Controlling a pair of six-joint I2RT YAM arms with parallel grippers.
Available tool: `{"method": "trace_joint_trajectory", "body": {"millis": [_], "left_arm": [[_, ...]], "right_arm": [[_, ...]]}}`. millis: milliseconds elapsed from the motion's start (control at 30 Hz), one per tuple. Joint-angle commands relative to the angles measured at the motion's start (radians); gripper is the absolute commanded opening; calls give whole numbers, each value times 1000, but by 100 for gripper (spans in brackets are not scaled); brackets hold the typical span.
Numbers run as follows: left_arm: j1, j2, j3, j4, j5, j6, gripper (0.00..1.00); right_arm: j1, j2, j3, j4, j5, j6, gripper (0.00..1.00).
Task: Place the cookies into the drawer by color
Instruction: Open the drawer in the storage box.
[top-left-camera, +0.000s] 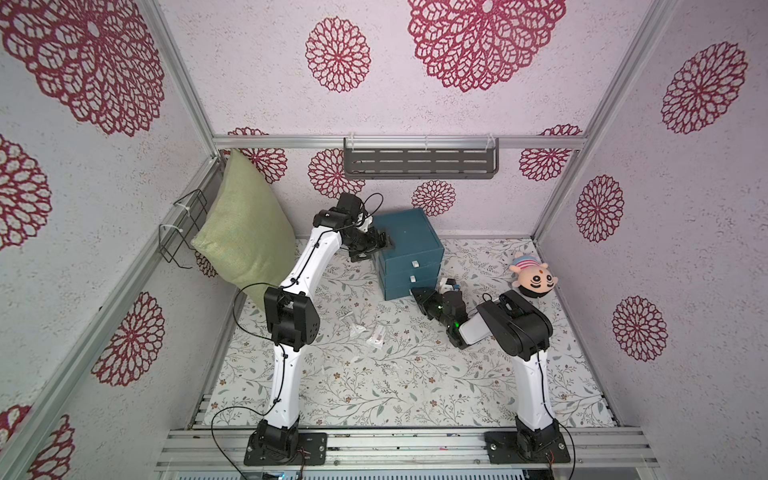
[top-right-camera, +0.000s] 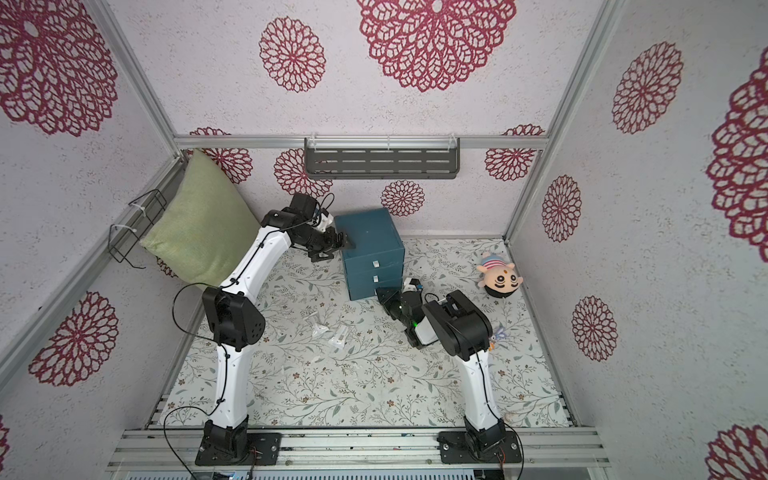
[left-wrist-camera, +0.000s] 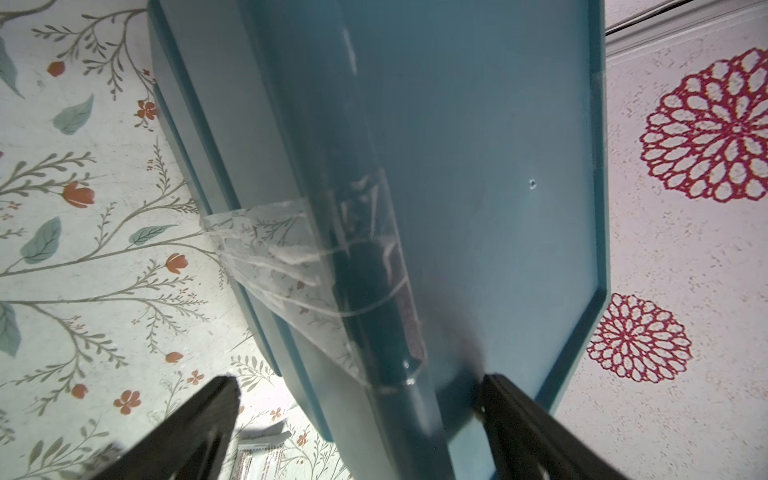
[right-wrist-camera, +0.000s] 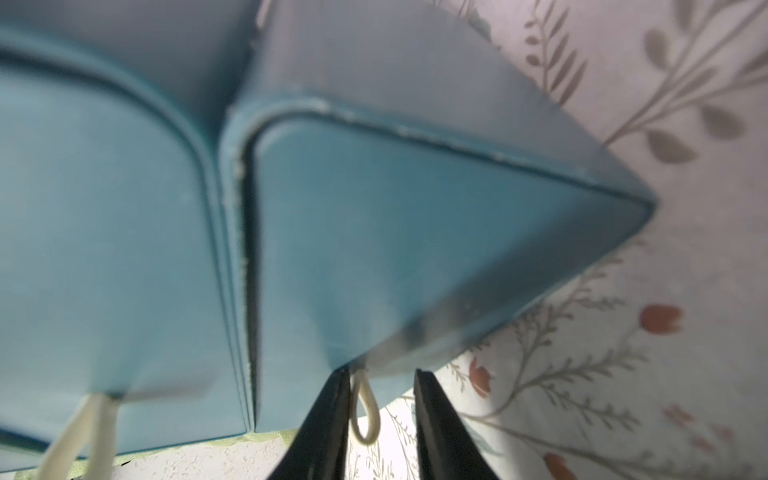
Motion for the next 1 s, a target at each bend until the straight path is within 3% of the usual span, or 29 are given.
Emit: {"method": "trace_joint_trajectory", "body": {"millis": [0,367,533,633,967], "left_arm": [[-7,43,-35,-61,-59,22,97],[-6,48,-35,-61,-56,20,97],[-6,49,-37,-60,-58,20,97],[-7,50,-38,-60,-57,20,97],[-6,54,-39,-60,-59,20,97]], "right_arm": [[-9,0,25,34,-2,19,30],[-6,8,38,51,-11,53,22],[-5,6,41,54,-16,63,12],[-3,2,40,51,-16,66,0],[3,-99,-46,18,5,43,0]]}}
